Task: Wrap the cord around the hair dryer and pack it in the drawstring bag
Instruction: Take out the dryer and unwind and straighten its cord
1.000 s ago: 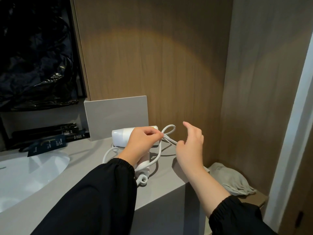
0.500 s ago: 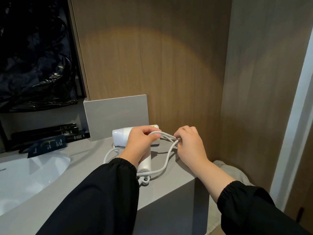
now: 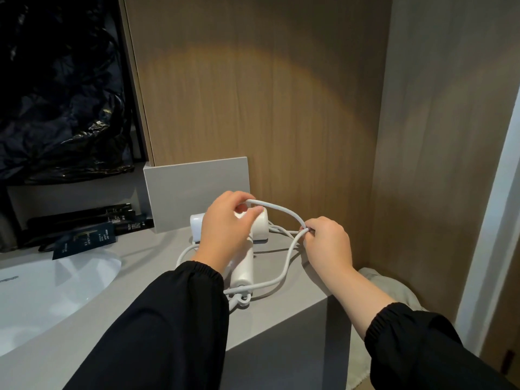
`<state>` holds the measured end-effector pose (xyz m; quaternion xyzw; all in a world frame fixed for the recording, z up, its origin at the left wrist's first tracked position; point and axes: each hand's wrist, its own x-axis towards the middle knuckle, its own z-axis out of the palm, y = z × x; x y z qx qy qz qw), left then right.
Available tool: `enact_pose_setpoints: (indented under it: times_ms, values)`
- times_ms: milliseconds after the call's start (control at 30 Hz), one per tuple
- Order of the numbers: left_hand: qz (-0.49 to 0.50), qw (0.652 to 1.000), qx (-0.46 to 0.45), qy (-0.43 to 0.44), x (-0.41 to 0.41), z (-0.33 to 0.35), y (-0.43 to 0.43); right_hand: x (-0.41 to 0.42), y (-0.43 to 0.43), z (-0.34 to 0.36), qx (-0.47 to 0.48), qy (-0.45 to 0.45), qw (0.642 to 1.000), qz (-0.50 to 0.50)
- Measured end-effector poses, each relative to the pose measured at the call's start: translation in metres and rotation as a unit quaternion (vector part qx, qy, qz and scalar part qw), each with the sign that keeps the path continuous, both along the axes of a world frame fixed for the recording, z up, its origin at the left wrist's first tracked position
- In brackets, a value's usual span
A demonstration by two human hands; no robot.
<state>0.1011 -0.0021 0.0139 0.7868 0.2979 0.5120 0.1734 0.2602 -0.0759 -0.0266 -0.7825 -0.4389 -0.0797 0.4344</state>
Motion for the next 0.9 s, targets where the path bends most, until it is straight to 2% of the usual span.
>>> enact_pose_setpoints:
  times_ms: [67,100,233,300,433,533,633,767,833,900]
  values:
    - [0.047,0.977,0.174,0.117,0.003,-0.005,0.005,0.000,0.000,0.000,-0.003,-0.005,1.000,-0.001]
    - [0.051,0.961,0.226,0.147,0.004,-0.007,0.007,0.000,0.000,0.000,-0.002,-0.004,1.000,0.002]
    - [0.057,0.939,0.306,0.147,0.007,-0.008,0.009,-0.002,0.000,-0.001,0.009,-0.017,1.000,0.017]
    - [0.074,0.950,0.275,0.127,0.006,-0.008,0.008,-0.003,-0.001,-0.001,0.012,-0.020,0.999,0.024]
    - [0.085,0.982,0.142,0.088,0.006,-0.011,0.005,-0.006,-0.003,0.000,0.027,-0.014,0.999,0.039]
    - [0.086,0.994,0.064,-0.006,0.001,-0.007,0.006,-0.006,-0.005,0.000,0.032,0.014,0.999,0.039]
    - [0.072,0.991,-0.023,-0.110,-0.007,0.003,0.011,-0.005,-0.006,0.000,0.022,0.036,0.999,0.030]
    - [0.032,0.976,-0.098,-0.191,-0.014,0.015,0.010,-0.009,-0.007,0.000,0.010,0.053,0.997,0.048]
    - [0.023,0.972,-0.108,-0.209,-0.014,0.019,0.009,-0.010,-0.008,0.002,0.066,0.047,0.996,0.046]
    - [0.013,0.972,-0.116,-0.205,-0.013,0.020,0.007,-0.012,-0.013,0.003,0.171,0.045,0.984,0.028]
